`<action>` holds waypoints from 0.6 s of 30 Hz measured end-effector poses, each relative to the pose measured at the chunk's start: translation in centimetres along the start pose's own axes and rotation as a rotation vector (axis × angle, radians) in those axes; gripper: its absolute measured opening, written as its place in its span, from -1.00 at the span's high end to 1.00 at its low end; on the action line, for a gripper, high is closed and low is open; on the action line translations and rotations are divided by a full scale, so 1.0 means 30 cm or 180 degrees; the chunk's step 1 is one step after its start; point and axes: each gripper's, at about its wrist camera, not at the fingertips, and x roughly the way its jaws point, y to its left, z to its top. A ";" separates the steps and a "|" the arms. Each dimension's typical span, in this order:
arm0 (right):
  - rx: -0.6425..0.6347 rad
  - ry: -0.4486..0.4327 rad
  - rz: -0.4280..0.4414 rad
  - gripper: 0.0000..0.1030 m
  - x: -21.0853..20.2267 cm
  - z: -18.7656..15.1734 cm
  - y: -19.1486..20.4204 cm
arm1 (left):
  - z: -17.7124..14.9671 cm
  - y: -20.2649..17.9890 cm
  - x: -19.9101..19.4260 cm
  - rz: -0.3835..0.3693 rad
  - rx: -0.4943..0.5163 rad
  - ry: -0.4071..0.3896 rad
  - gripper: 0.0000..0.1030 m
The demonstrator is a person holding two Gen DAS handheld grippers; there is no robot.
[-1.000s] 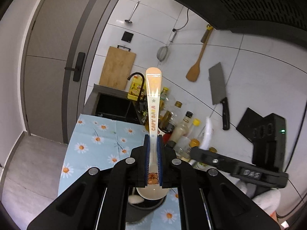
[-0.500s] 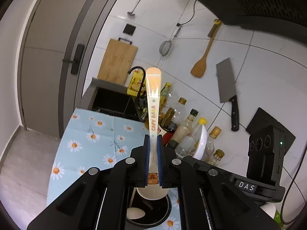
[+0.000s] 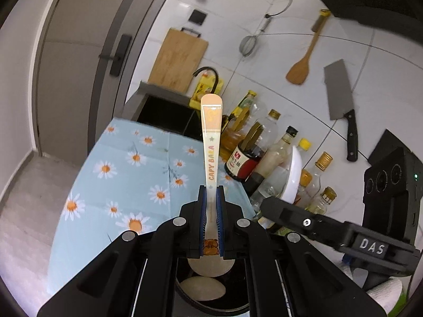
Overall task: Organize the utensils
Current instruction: 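Lower the white spoon into the black holder with the right tool while the left tool releases the wooden spoon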
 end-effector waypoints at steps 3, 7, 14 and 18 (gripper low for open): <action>0.0016 -0.0010 0.0023 0.39 -0.009 0.008 0.005 | -0.008 -0.001 -0.004 0.0023 -0.0015 0.0033 0.87; 0.0061 -0.0049 0.0066 0.39 -0.027 0.011 0.010 | -0.017 -0.008 -0.008 0.0002 -0.0017 0.0086 0.87; 0.0098 -0.0043 0.0106 0.39 -0.051 -0.002 0.016 | -0.030 -0.019 -0.025 0.0005 -0.0009 0.0120 0.87; 0.0088 -0.0158 0.0086 0.39 -0.089 -0.002 0.018 | -0.028 -0.029 -0.034 -0.0011 0.0016 0.0154 0.87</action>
